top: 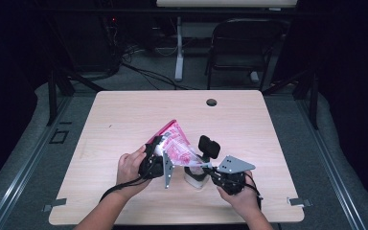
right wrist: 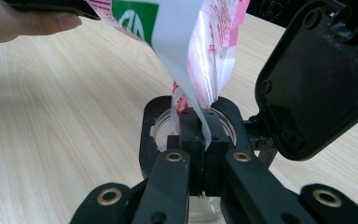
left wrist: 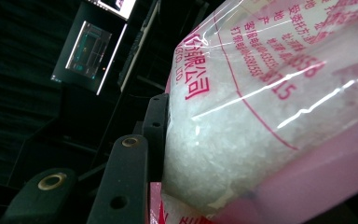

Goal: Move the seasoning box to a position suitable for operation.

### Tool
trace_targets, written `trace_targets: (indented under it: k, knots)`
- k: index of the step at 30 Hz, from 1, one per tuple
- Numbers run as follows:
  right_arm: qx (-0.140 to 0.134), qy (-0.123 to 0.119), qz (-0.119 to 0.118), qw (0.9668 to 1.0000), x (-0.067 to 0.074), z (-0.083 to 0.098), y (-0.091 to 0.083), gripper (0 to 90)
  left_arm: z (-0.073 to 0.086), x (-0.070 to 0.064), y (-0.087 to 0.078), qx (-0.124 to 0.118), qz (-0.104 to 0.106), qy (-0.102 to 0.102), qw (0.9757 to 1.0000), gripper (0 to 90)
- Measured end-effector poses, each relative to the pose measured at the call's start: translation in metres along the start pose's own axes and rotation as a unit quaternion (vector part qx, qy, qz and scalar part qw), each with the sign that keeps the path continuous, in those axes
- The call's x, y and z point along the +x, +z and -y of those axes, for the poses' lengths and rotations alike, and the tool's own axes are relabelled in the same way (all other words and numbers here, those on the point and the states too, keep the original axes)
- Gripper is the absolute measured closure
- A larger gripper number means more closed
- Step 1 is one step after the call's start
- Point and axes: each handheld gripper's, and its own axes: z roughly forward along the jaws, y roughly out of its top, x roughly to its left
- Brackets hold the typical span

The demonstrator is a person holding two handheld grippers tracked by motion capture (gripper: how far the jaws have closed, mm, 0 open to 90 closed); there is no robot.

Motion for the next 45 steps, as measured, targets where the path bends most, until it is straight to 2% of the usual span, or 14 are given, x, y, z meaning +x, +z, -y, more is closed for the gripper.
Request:
trace_targets:
  k: [25, 45]
  knots:
    - [0.013, -0.009, 0.004, 0.9999, 0.0029, 0.0022, 0.0014, 90.0, 0.0024, -0.0048, -0.0029, -0.005, -0.005, -0.001, 1.0, 67.1]
    - [0.011, -0.006, 0.004, 0.9999, 0.0035, 0.003, 0.0017, 89.9, 0.0024, -0.0051, -0.0047, -0.009, -0.018, 0.012, 0.9997, 67.0]
